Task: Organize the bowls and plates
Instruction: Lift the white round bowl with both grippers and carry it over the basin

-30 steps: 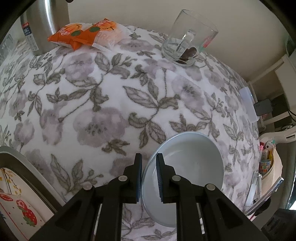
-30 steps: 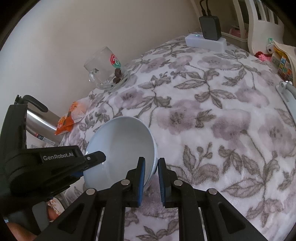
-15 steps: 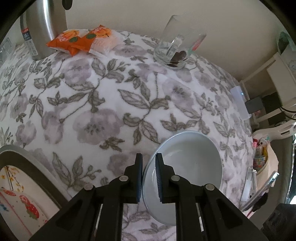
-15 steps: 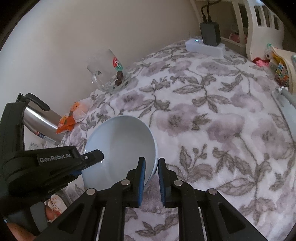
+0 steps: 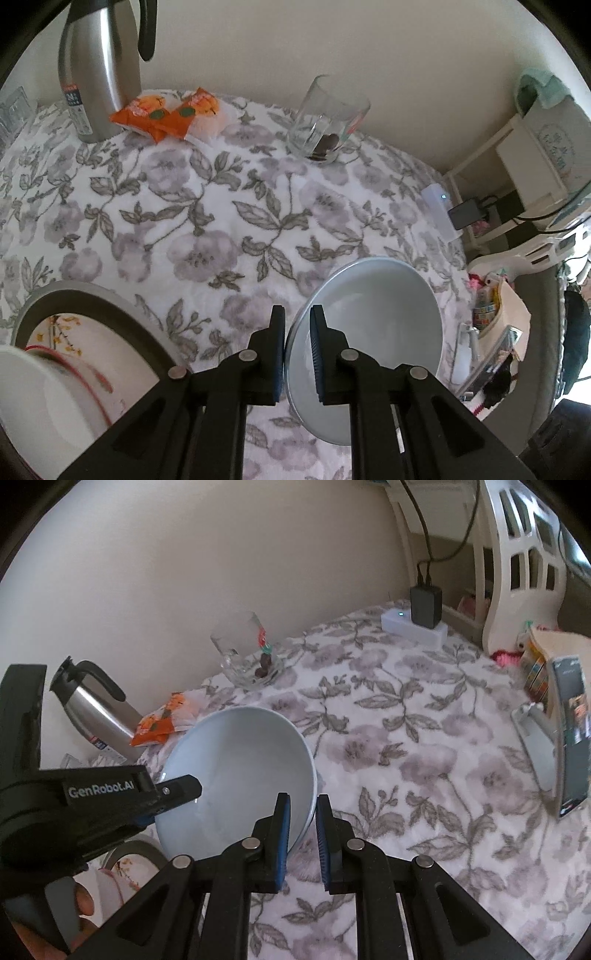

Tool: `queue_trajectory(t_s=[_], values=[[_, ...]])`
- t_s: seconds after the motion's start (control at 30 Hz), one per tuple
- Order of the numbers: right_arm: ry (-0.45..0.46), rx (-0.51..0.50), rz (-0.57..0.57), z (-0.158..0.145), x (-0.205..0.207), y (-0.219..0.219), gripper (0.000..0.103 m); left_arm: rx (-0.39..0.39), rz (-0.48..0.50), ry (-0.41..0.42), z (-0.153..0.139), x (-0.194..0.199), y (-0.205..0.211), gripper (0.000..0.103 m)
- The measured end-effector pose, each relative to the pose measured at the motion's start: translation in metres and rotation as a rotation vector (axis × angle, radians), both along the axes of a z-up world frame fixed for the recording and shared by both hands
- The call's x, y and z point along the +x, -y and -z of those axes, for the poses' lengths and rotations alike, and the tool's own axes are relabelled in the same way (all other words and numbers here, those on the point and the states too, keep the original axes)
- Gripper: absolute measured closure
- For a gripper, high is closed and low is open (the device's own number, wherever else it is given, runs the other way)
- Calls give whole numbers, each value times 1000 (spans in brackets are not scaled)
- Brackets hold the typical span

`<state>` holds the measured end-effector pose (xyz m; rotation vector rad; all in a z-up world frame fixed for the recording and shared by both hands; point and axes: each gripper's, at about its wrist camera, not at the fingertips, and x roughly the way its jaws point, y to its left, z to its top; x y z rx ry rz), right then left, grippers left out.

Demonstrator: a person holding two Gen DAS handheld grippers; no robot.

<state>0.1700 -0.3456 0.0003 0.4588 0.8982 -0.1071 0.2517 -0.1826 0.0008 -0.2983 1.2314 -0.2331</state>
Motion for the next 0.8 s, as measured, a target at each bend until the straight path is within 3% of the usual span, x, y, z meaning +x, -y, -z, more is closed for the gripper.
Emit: queue_trajectory(t_s=[0.33,0.8], values=[[42,-45,-50,-33,-18,-27,88,-24,-2,53,-31,-25,-30,90],[134,-93,-151,-76,-42,-85,88,-106,-54,153,-67,-64,-102,90]])
